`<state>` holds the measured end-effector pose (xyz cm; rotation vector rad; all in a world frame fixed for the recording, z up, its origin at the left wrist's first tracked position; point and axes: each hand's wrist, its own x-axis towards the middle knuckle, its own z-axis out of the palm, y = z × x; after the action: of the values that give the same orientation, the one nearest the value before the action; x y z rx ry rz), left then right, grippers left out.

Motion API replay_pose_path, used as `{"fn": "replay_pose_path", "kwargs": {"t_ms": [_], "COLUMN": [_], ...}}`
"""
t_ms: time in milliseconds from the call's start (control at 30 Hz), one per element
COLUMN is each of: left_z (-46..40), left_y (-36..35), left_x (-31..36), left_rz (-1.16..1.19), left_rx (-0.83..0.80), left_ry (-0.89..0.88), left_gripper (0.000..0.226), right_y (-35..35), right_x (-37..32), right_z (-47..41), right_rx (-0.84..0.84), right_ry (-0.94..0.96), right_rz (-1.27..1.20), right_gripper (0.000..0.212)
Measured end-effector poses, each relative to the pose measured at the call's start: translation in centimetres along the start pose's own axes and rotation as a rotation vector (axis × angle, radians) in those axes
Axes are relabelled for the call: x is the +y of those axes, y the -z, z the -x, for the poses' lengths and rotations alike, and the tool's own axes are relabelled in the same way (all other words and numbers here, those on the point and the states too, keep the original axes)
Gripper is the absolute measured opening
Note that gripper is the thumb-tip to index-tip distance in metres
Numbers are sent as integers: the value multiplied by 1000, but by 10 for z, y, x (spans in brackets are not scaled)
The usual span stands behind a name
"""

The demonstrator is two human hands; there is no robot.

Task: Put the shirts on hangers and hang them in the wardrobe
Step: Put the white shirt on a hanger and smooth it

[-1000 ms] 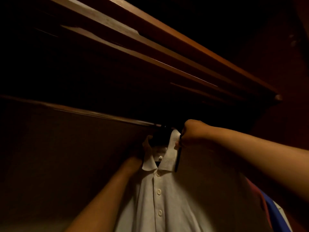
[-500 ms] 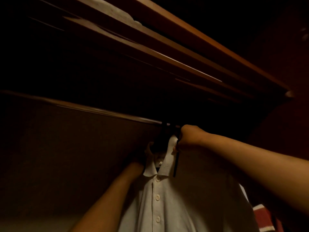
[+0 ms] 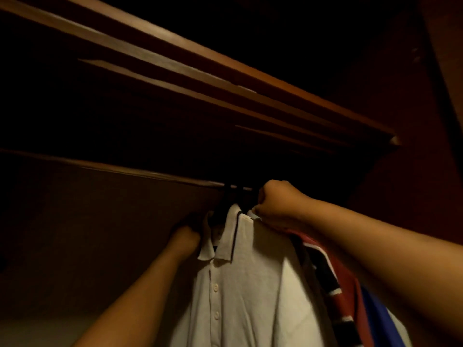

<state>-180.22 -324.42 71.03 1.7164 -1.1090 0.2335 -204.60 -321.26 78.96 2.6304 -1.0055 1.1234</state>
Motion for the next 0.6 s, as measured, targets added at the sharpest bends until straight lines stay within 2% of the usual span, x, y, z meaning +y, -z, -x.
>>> {"fn": "replay_pose_path", "kwargs": {"t_ms": [167,333,467,600], "left_z": [37,112,182,255], "left_y": [17,40,58,73], "left_x": [35,79,101,110], "left_rz": [86,-60,-190,-280], "left_rx": [134,251,260,227], "left_ry": [-93,-144,-105,-23], "left_gripper": [27,25,25,27], "right_y": [23,54,58,32], "right_x": [22,44,60,59], "right_z": [27,73,113,159], "right_rx": [10,-13,-70,-160], "right_ry": [52,149,208,236], "right_rz": [-40,-135,-290,-460], "right_gripper": [14,22,24,26]}}
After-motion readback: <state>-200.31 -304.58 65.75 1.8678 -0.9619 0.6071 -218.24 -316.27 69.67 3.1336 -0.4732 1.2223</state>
